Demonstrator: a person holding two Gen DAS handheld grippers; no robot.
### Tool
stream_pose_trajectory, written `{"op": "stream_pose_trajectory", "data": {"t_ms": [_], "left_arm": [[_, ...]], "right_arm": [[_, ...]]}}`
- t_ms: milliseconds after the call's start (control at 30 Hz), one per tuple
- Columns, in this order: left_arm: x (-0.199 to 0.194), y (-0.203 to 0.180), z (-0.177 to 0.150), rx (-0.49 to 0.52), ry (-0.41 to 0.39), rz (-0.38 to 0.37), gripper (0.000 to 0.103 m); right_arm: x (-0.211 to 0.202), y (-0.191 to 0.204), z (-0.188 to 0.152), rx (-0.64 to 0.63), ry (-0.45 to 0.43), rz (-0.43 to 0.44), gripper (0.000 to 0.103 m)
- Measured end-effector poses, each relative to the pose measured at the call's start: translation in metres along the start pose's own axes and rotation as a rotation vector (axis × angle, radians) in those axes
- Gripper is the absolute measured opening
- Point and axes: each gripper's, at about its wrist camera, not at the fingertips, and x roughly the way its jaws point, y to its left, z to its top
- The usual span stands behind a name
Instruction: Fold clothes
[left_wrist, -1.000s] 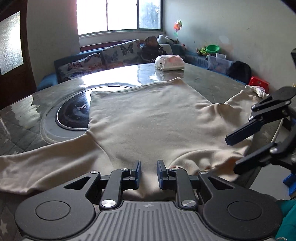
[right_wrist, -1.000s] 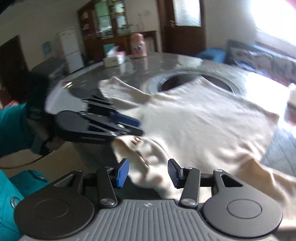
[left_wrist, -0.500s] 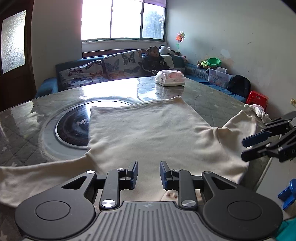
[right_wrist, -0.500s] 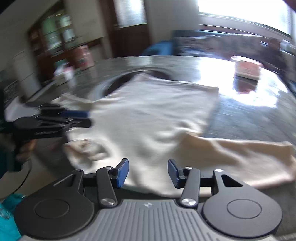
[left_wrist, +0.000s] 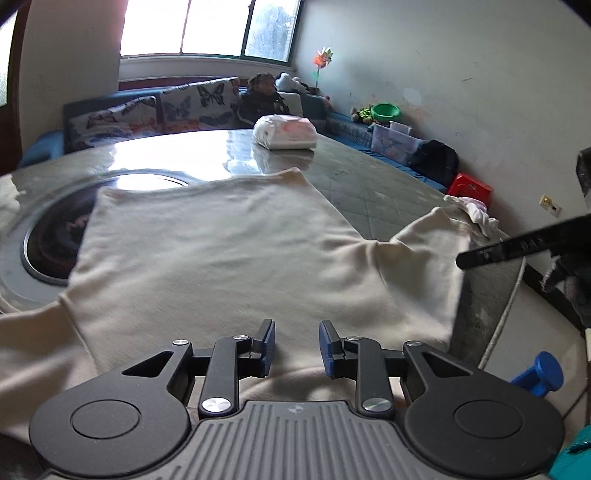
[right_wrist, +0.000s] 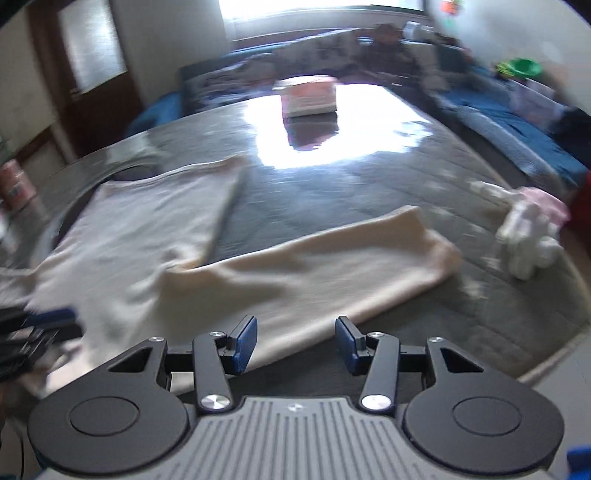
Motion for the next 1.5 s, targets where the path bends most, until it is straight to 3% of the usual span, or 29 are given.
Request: {"op": "stream_pose_trajectory", "data": {"t_ms": [167,433,667,1200,1500], "left_arm": [[-0.002,-0.006,-0.005,0.022,-0.005,-0.022,0.037],[-0.005,-0.018,-0.013,0.074,-0.014,-0.045,0.046],[-0.007,-0.019,-0.010,0.083,-0.002,-0.050,0.046],[0.003,-0.034,0.013,0.084,0.010,0.007,0.051],[0.009,-0.045,0.013,0.086,0.039,0.040,0.053]], "right_arm": [[0.012,-0.024,0.001,0.108,0.003,-0.079,0.047],[0.022,-0.029,0.009,0.122,-0.040,-0.131,0.047],[0.029,-0.032,0.015,0.125,-0.074,-0.137,0.047],[0.027,-0.055,0.009,0.143,-0.152,-0.103,0.046],[0.036,-0.069,0.016,0.184,-0.213,-0.190,0.043]]}}
